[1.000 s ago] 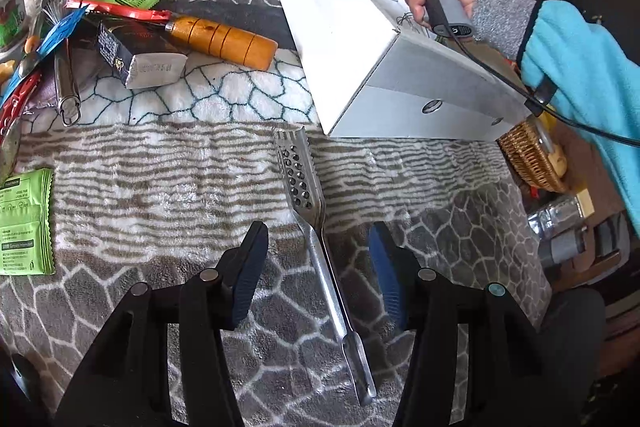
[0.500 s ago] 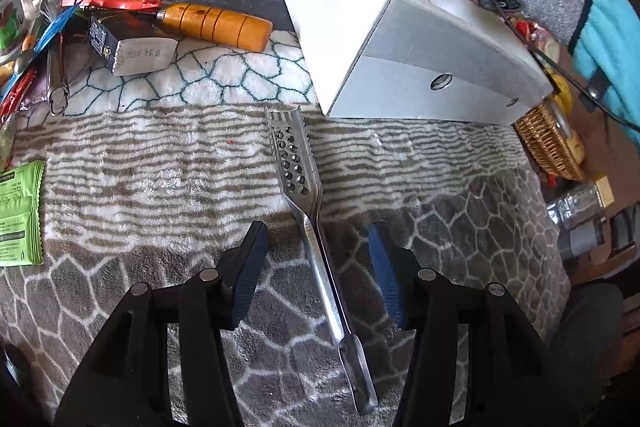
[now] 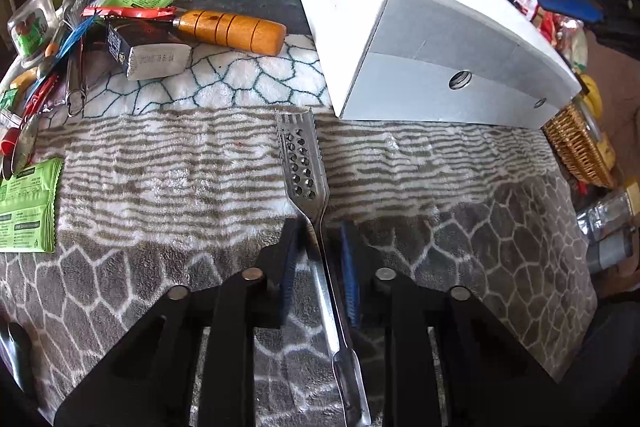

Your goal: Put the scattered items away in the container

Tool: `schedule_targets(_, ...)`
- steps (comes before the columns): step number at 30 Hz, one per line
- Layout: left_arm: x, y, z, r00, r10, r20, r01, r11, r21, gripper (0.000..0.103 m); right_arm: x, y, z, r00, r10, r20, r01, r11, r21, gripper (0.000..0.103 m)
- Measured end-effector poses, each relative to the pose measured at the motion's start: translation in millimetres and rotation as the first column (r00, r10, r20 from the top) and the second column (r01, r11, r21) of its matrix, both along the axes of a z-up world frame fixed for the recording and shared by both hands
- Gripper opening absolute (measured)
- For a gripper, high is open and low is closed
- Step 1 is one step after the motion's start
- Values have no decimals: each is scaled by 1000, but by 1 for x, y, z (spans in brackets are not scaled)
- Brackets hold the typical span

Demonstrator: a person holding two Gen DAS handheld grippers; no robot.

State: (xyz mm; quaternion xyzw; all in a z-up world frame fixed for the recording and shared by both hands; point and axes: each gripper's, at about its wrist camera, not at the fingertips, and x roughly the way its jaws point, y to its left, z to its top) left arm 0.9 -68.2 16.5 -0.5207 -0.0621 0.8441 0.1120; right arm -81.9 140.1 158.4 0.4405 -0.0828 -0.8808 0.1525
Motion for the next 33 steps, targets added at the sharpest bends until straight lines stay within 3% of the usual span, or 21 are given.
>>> schedule_targets(5, -1, -11, 7, 999, 33, 21, -35, 997, 66, 11, 50, -15, -16, 999, 45, 27, -47, 997, 56, 61)
schedule_targets(7, 3, -13, 21, 999, 33, -2, -32, 997, 75, 11, 62, -19, -25, 996, 74, 56, -76, 996, 36, 61)
schedule_targets(13, 16, -12, 84, 994, -1, -110, 14, 993, 117, 11, 78, -14, -34, 987, 111, 114, -88, 978, -190, 61)
schedule_targets(19, 31, 6, 146, 970, -62, -234, 91, 990, 112, 11, 75, -19, 15, 991, 132, 29, -115, 939, -323, 62)
schedule_targets(24, 43, 24, 186, 943, -115, -313, 159, 980, 117, 11, 72, -34, 66, 985, 168, -48, -174, 943, -284, 62)
schedule_targets(26, 47, 30, 195, 935, -130, -330, 179, 976, 122, 11, 70, -37, 76, 982, 181, -60, -191, 940, -282, 55)
schedule_targets(28, 49, 35, 201, 931, -135, -339, 188, 974, 129, 11, 72, -39, 85, 977, 197, -83, -213, 941, -261, 7)
schedule_targets(33, 43, 44, 206, 931, -155, -332, 215, 965, 151, 11, 75, -32, 98, 976, 185, -112, -208, 946, -249, 6)
